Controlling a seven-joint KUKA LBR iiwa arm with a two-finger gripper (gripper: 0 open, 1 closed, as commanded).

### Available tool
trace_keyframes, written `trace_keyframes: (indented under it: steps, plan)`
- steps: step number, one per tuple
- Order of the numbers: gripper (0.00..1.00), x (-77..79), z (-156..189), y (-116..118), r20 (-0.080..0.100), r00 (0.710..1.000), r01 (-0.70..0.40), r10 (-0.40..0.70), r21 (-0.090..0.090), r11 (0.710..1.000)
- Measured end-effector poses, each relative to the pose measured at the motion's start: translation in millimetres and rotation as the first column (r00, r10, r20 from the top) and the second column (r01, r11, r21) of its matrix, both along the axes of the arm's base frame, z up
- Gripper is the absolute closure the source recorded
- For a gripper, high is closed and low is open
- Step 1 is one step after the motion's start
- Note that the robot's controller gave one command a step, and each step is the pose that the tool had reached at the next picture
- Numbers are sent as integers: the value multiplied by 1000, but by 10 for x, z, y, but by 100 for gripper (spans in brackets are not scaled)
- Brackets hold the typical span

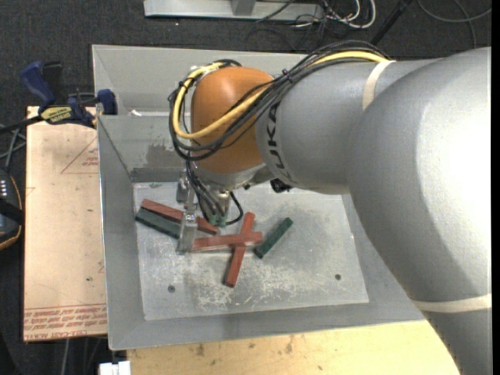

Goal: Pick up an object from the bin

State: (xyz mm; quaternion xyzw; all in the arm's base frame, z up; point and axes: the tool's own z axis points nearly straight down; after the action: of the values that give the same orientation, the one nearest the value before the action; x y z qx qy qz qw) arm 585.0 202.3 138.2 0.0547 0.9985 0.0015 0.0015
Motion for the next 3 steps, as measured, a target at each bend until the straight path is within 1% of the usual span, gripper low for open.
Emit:
trace_keyframes:
  steps: [1,2,3]
  plan:
    - [0,181,-727,-4,-5,994,109,-109,-3,994]
    - [100,148,-673,-79,-2,982,191,-191,-1,982]
    - [100,148,-673,-79,-2,982,191,-191,-1,982]
